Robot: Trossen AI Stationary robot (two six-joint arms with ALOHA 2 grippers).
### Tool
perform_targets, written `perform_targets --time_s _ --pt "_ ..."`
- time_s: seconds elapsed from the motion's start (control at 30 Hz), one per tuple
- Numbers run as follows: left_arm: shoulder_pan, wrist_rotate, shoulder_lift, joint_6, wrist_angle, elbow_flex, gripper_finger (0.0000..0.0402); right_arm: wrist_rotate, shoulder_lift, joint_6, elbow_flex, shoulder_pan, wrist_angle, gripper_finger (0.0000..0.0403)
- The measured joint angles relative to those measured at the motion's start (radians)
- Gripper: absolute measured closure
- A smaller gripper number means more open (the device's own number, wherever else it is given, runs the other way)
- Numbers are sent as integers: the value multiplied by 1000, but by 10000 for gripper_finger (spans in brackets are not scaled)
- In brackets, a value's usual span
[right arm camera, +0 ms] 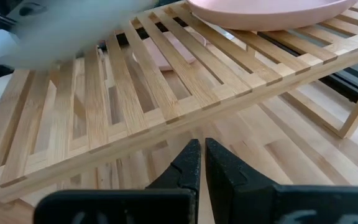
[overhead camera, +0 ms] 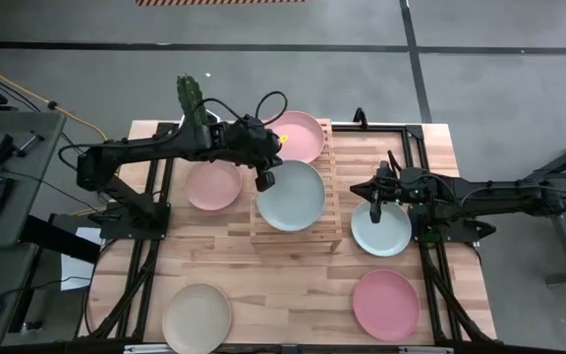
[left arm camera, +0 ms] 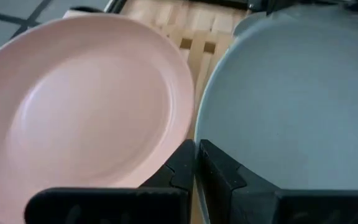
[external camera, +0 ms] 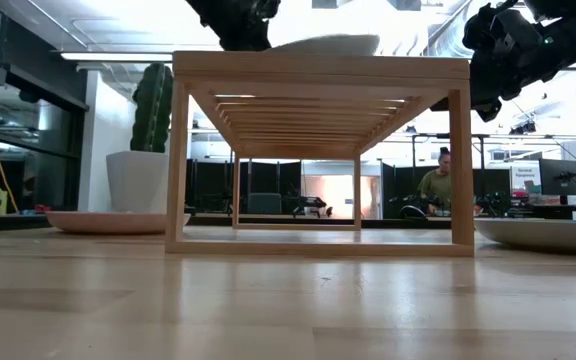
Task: Place and stack plates onto a shelf
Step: Put the left blue plate on the shelf
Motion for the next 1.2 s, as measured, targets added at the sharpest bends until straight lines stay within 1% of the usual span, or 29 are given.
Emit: perform_targets --time_s 0.13,0.23,0.4,0.47,0.57,0.7,0.8,0.87,0.93,1.0,1.1,1.2 --pt "3 0 3 44 9 0 377 0 0 3 0 0 0 396" --pt "3 0 6 46 11 0 366 0 0 11 0 0 0 396" --pt "3 0 -4 82 18 0 338 1 0 12 0 0 7 396" --pt "3 0 -17 103 19 2 326 1 0 36 0 0 32 396" --pt "7 4 -63 107 -11 12 312 0 0 65 0 0 105 396" --pt "20 69 -175 97 -36 -15 307 -19 20 86 0 0 242 396" --pt "25 82 -286 74 -2 -109 322 -77 63 87 0 0 378 396" --pt "23 82 -379 57 83 -209 342 -101 112 94 4 3 478 396" --pt "22 82 -472 31 196 -327 370 -103 177 105 43 13 497 400" --pt "21 82 -554 2 327 -448 393 -104 249 85 115 24 454 402" --pt "18 81 -657 -48 506 -594 395 -108 357 39 251 36 338 402" --pt "5 81 -729 -63 632 -703 400 -107 469 9 395 38 153 402"
